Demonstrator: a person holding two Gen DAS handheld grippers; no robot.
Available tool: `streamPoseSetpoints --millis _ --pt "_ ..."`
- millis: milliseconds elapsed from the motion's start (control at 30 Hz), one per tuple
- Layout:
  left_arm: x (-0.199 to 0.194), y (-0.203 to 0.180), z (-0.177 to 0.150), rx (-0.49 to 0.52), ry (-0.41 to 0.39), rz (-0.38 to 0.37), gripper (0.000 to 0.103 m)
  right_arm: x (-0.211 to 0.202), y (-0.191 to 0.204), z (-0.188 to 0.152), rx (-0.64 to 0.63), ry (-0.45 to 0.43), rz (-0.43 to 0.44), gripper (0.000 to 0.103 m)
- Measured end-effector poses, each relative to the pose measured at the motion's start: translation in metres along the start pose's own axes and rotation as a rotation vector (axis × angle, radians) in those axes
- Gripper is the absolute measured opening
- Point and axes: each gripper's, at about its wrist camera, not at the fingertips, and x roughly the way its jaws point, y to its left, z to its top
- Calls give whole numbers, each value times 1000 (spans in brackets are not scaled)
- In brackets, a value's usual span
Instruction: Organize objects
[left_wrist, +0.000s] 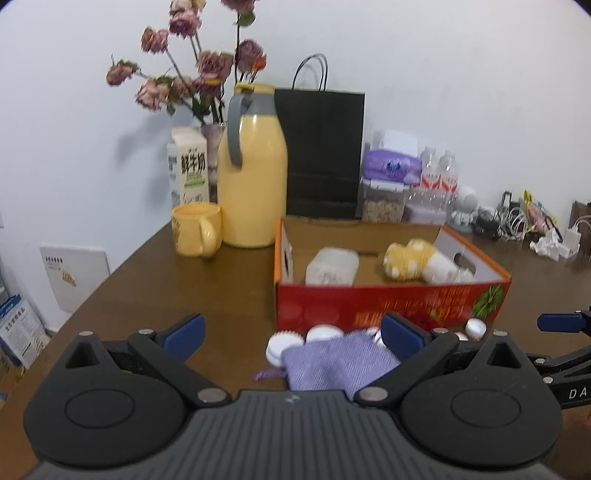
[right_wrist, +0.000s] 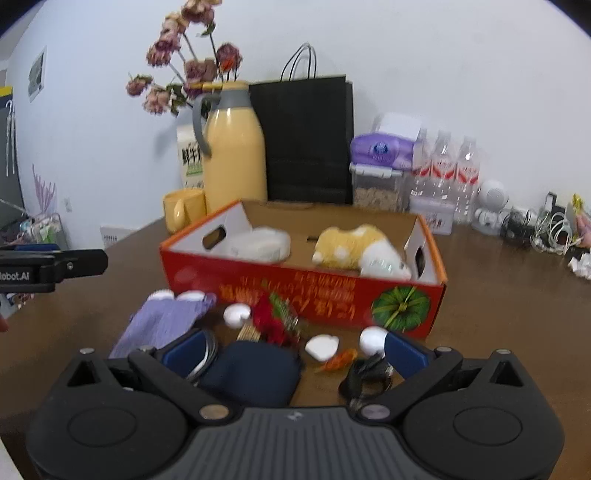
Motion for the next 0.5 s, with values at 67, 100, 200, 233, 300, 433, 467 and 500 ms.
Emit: streamPoseSetpoints --millis 67,100,200,233,300,433,467,500 --pt "0 4 -5 -4 15 3 103 3 3 -5 -1 23 2 103" --pt "0 6 -8 -6 22 6 103 4 5 -8 -2 32 4 103" --pt "1 13 -14 -17 46 16 103 9 8 -13 -2 58 6 103" --pt "2 16 -15 -21 53 19 103 11 9 -15 -1 67 6 103" --pt "2 20 -19 -31 64 25 103 15 11 -16 -1 86 6 103" --pt "3 27 -23 -47 74 31 103 25 16 -19 -3 128 8 103" --pt "4 28 -24 -51 77 31 103 28 18 -20 -5 138 8 103" --pt "5 29 -25 -55 82 31 103 31 19 -20 -6 145 8 103"
